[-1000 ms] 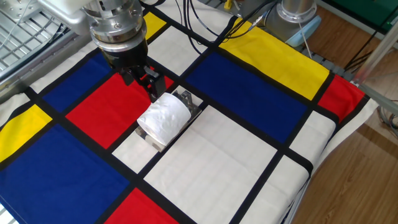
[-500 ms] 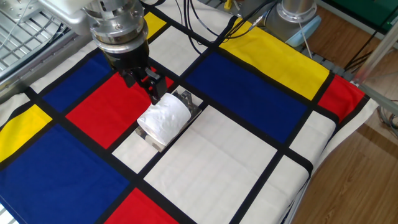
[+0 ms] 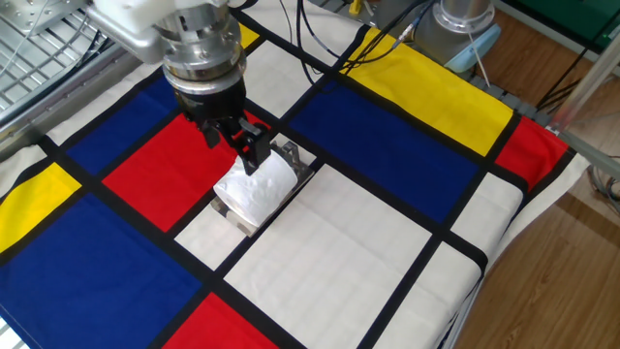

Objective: Take the roll of paper down from the shelf

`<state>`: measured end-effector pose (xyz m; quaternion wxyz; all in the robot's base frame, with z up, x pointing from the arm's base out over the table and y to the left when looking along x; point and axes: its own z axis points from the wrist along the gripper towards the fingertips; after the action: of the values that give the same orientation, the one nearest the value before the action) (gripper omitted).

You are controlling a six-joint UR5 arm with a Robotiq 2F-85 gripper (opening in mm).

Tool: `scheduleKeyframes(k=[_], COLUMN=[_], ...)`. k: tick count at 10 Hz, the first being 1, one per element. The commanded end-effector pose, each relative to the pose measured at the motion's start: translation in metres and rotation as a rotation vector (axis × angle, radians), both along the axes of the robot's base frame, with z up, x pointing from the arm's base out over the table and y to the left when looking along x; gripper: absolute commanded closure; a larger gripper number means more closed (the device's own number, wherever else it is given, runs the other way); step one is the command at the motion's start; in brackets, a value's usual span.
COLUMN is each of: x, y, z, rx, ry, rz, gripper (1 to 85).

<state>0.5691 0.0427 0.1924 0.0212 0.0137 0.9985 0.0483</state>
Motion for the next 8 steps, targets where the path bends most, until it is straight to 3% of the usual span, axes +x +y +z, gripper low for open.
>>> scheduleKeyframes(k=[1,3,7,8], x=[-0.0123,-0.0158,-0.0134,-0.0105], y=[-0.0044,-0.0044,-0.008,-0.0035], z=[-0.0049,-0.0049,-0.0052,-0.0124], rx=[-0.023,-0.022,-0.036,-0.03], ry=[0.028,0.042,0.034,0.03], rz=[0.049,0.041,0.04,0.038], gripper=[15.3,15.7,17.0,17.0])
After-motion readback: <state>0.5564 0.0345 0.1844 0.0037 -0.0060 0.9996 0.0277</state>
